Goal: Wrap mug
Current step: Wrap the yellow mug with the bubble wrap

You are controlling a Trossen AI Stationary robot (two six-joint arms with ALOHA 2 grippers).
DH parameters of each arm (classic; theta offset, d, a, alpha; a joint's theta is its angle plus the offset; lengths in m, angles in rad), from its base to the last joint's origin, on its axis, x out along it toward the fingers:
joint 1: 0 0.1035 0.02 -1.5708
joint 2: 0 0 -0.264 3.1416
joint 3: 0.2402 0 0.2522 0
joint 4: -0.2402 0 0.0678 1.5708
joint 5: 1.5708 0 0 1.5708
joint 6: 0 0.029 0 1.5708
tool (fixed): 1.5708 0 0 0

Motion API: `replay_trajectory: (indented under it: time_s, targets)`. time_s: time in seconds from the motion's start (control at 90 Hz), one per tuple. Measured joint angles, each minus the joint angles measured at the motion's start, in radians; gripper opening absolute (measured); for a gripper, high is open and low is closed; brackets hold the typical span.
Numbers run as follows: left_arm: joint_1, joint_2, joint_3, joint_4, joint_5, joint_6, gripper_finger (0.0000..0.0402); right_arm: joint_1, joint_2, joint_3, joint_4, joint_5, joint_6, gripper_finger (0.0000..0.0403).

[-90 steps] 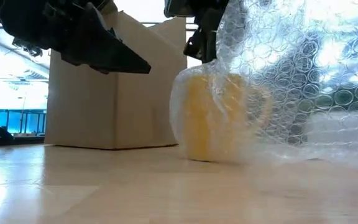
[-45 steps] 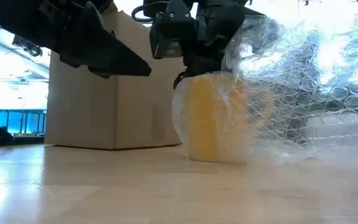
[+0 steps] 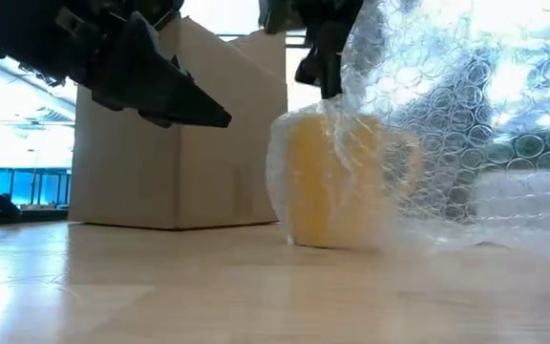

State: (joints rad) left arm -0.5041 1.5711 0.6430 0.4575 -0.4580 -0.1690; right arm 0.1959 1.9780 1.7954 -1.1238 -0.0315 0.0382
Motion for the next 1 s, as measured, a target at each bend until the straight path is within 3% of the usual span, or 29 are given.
replay_trajectory:
  time_s: [0.2, 0.467, 0.622, 0.789, 1.0]
  targets:
    - [0.000, 0.000, 0.000, -0.037, 0.000, -0.020, 0.0110, -0.009, -0.017, 0.085, -0.035, 0.006, 0.041, 0.0089]
    - [-0.015, 0.000, 0.000, -0.043, 0.000, -0.045, 0.0110, -0.047, 0.018, 0.042, 0.030, 0.001, 0.093, 0.0270]
    - [-0.016, 0.000, 0.000, -0.041, 0.000, -0.046, 0.0110, -0.050, 0.066, -0.010, 0.063, -0.037, 0.097, 0.0343]
    - [-0.015, 0.001, 0.000, -0.036, 0.000, -0.046, 0.0110, -0.048, 0.135, -0.059, 0.080, -0.033, 0.104, 0.0360]
    - [-0.015, 0.002, 0.000, -0.047, -0.001, -0.041, 0.0110, -0.033, 0.205, -0.066, 0.111, -0.034, 0.104, 0.0317]
